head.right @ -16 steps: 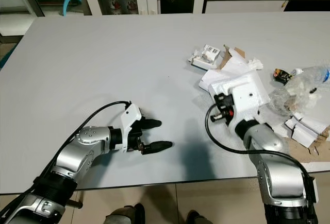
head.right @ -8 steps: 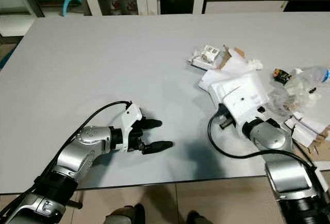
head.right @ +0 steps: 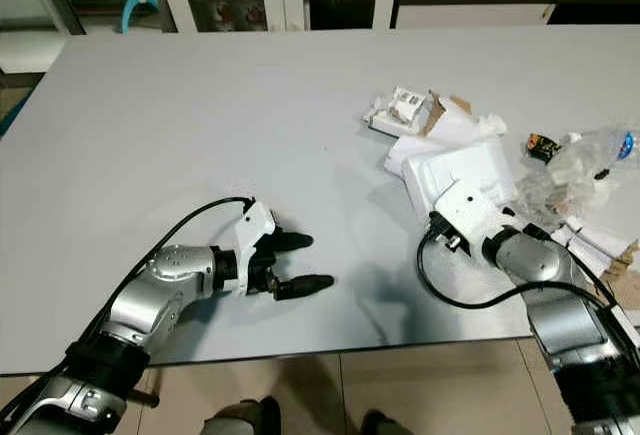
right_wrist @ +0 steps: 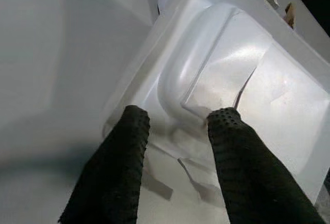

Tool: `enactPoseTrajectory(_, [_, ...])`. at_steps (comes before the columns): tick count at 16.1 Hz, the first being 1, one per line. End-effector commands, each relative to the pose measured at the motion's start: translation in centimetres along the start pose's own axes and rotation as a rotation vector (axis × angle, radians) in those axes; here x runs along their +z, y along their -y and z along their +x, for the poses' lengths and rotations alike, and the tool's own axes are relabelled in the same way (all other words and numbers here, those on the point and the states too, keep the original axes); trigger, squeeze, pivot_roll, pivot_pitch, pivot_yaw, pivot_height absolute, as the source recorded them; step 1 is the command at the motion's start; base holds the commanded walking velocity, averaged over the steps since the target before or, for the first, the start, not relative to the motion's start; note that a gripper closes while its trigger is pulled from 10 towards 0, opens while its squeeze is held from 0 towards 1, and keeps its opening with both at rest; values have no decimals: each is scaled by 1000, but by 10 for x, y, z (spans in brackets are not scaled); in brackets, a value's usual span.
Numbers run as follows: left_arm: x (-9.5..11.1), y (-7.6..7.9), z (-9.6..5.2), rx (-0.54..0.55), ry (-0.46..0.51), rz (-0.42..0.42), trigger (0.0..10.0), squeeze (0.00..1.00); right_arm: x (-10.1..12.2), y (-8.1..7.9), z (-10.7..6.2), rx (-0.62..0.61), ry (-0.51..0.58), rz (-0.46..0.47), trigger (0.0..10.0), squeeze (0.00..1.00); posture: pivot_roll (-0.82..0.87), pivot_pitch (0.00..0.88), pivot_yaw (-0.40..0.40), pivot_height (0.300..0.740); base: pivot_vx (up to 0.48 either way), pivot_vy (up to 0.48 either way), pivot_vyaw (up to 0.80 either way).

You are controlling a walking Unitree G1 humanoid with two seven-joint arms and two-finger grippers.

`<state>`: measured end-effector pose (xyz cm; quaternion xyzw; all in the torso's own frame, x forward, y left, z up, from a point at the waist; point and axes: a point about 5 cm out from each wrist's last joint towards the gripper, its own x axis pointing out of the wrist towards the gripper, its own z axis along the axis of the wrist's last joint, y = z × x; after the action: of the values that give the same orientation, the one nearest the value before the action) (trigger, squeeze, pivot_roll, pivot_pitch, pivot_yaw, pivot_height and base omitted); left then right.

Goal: Picking trash to rubbish bin

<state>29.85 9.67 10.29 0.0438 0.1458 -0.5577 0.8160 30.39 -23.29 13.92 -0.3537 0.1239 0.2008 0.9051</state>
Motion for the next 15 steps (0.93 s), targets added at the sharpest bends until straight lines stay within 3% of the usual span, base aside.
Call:
enactPoseTrajectory(1, [-10, 2, 0, -2, -45, -21, 10000, 0, -7, 1, 2, 28, -8, 17, 10000, 1000, 256, 156, 11, 740, 0, 0, 0])
enactPoseTrajectory(5, [-10, 4, 0, -6, -39, -27, 10000, 0, -16, 4, 9, 39, 0, 41, 10000, 984, 257, 161, 7, 740, 0, 0, 0])
enactPoseTrajectory(6, [-10, 4, -1, -6, -38, -28, 10000, 0, -17, 3, 10, 43, 2, 40, 10000, 851, 257, 161, 7, 740, 0, 0, 0])
enactPoseTrajectory(7, [-11, 4, -1, -7, -38, -30, 10000, 0, -19, 3, 13, 56, 4, 30, 10000, 525, 259, 165, 4, 740, 0, 0, 0])
enactPoseTrajectory(8, [-11, 4, -1, -7, -38, -30, 10000, 0, -19, 3, 13, 56, 4, 30, 10000, 525, 259, 165, 4, 740, 0, 0, 0])
enactPoseTrajectory(9, [-11, 5, -2, -8, -34, -37, 10000, 0, -20, 2, 15, 65, 8, 30, 10000, 0, 259, 165, 4, 740, 0, 0, 0])
enactPoseTrajectory(10, [-11, 5, -2, -12, -30, -44, 10000, 0, -22, 1, 16, 74, 11, 43, 10000, 0, 259, 166, 5, 740, 0, 0, 0])
enactPoseTrajectory(11, [-9, 6, -2, -22, -14, -61, 10000, 0, -25, -1, 19, 91, 15, 56, 0, 0, 262, 166, 4, 740, 0, 0, 0])
enactPoseTrajectory(15, [-2, 7, -3, -33, 28, -92, 10000, 0, -31, -16, 18, 154, 39, 71, 0, 0, 261, 168, 2, 740, 0, 0, 0])
